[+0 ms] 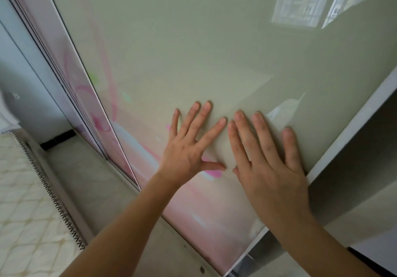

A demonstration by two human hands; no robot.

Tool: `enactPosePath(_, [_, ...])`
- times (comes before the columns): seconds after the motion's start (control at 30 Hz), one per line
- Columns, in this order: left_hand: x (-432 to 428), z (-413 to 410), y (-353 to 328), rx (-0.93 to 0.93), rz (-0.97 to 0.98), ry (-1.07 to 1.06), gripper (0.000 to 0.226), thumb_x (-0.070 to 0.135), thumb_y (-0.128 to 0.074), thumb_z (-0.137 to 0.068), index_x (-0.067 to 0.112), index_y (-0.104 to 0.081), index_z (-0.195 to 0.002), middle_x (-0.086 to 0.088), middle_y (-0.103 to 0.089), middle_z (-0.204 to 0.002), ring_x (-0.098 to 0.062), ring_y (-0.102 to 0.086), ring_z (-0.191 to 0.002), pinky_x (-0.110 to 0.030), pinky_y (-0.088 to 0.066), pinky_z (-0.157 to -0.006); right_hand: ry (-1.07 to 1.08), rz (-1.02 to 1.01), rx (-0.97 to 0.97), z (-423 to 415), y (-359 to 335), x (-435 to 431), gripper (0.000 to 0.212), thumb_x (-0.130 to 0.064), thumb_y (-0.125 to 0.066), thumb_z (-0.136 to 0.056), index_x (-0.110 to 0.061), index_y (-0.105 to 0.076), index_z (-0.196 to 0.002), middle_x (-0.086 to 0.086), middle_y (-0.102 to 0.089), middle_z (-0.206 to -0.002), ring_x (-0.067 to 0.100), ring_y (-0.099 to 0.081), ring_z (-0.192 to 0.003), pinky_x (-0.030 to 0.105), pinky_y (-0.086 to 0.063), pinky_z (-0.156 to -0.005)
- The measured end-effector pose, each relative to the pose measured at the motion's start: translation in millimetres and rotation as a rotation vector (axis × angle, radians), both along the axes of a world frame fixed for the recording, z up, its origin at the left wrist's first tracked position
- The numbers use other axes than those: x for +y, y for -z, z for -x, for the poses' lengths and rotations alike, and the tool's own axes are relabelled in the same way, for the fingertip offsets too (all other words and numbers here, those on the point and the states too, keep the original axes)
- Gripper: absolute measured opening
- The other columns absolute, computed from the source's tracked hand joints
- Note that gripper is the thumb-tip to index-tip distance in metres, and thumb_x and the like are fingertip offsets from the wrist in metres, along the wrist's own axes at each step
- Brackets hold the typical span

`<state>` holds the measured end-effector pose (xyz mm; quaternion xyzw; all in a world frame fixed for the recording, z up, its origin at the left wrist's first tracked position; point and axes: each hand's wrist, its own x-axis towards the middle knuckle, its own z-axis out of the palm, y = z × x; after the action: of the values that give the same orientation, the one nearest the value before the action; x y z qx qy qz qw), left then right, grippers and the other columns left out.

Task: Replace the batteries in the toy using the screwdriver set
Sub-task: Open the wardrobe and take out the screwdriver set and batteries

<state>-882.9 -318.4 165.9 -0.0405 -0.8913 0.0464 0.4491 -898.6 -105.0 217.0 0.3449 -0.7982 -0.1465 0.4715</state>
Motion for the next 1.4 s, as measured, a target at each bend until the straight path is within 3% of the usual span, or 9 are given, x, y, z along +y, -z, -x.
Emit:
enactPosePath(0.17, [-24.2,-3.6,-3.1,-0.019,-0.009,-0.031,0.124,0.078,-0.073,-0.065,0.034,-0.006,-0.159,-0.003,0.004,-0.169,-0.026,-0.008,-0.155,-0.061,-0.029,-0.116,-0.104,0.103,0.005,1.8,0.0,-30.0,0.051,-0.028,-0.021,-0.111,-0.007,-0.023,-0.157,0.007,-0.023,-0.165,0.025,-0.021,-0.151,0.047,-0.016,-0.121])
enactPosePath(0.3, [-37.9,-14.2,-9.6,-0.093,-0.067,-0.062,0.115,0.063,-0.079,-0.069,0.028,-0.014,-0.157,-0.016,-0.013,-0.165,-0.033,-0.016,-0.153,-0.056,-0.035,-0.115,-0.205,0.110,-0.092,1.3,-4.3,-54.5,0.055,-0.031,-0.032,-0.109,-0.008,-0.022,-0.157,0.010,-0.021,-0.165,0.027,-0.018,-0.153,0.047,-0.012,-0.124])
enactPosePath(0.43, [-35.9,-36.8,-19.2,-0.182,-0.169,-0.162,0.101,0.059,-0.064,-0.079,0.030,-0.009,-0.158,-0.010,-0.006,-0.168,-0.025,-0.008,-0.156,-0.057,-0.031,-0.117,-0.601,0.199,-0.337,-2.0,-19.2,-59.0,0.055,-0.017,-0.057,-0.094,-0.012,-0.046,-0.148,0.012,-0.037,-0.158,0.029,-0.026,-0.151,0.044,-0.026,-0.122])
enactPosePath(0.57, [-19.8,-46.6,-32.1,-0.177,-0.163,-0.188,0.095,0.064,-0.056,-0.086,0.029,-0.006,-0.159,-0.008,-0.004,-0.169,-0.024,-0.007,-0.156,-0.059,-0.028,-0.118,-0.918,0.485,-0.271,7.6,-46.1,-41.5,0.045,-0.002,-0.062,-0.085,-0.001,-0.063,-0.130,0.023,-0.052,-0.143,0.036,-0.044,-0.140,0.050,-0.045,-0.108])
enactPosePath(0.67, [-11.7,-41.9,-55.5,-0.096,-0.105,-0.133,0.096,0.064,-0.061,-0.087,0.027,-0.008,-0.159,-0.012,-0.007,-0.167,-0.028,-0.012,-0.155,-0.059,-0.029,-0.117,-0.912,0.673,-0.251,26.1,-59.9,-40.2,0.062,-0.007,-0.066,-0.085,0.001,-0.046,-0.142,0.026,-0.041,-0.148,0.038,-0.038,-0.142,0.048,-0.041,-0.113])
enactPosePath(0.83, [-21.3,-25.7,-98.8,-0.015,-0.086,-0.016,0.100,0.069,-0.061,-0.084,0.016,-0.017,-0.156,-0.017,-0.008,-0.165,-0.033,-0.013,-0.154,-0.055,-0.034,-0.115,-0.835,0.639,-0.371,45.3,-63.7,-69.9,0.081,-0.028,-0.060,-0.094,0.007,-0.014,-0.151,0.027,-0.015,-0.160,0.037,-0.017,-0.152,0.049,-0.033,-0.118])
enactPosePath(1.07, [-46.8,-6.1,-89.1,-0.043,-0.050,0.013,0.101,0.052,-0.072,-0.081,0.009,-0.018,-0.155,-0.025,-0.009,-0.163,-0.038,-0.014,-0.153,-0.055,-0.034,-0.116,-0.951,0.783,-0.329,52.3,-57.3,-108.6,0.077,-0.031,-0.057,-0.088,0.005,-0.025,-0.148,0.022,-0.018,-0.156,0.032,-0.016,-0.151,0.054,-0.033,-0.116])
enactPosePath(1.27, [-63.1,-7.6,-90.8,-0.055,-0.063,-0.037,0.088,0.046,-0.056,-0.086,0.007,-0.017,-0.154,-0.021,-0.006,-0.163,-0.038,-0.013,-0.153,-0.054,-0.036,-0.115,-0.961,0.768,-0.345,56.3,-54.7,-136.0,0.074,-0.031,-0.057,-0.088,0.003,-0.031,-0.148,0.022,-0.018,-0.157,0.038,-0.022,-0.150,0.058,-0.033,-0.113])
enactPosePath(1.4, [-88.9,-8.1,-92.2,-0.100,-0.089,-0.070,0.093,0.049,-0.054,-0.083,0.007,-0.012,-0.155,-0.021,-0.003,-0.163,-0.035,-0.008,-0.155,-0.052,-0.034,-0.117,-0.941,0.747,-0.361,57.4,-52.9,-162.6,0.076,-0.031,-0.059,-0.089,-0.003,-0.026,-0.152,0.022,-0.016,-0.159,0.038,-0.020,-0.151,0.057,-0.030,-0.116])
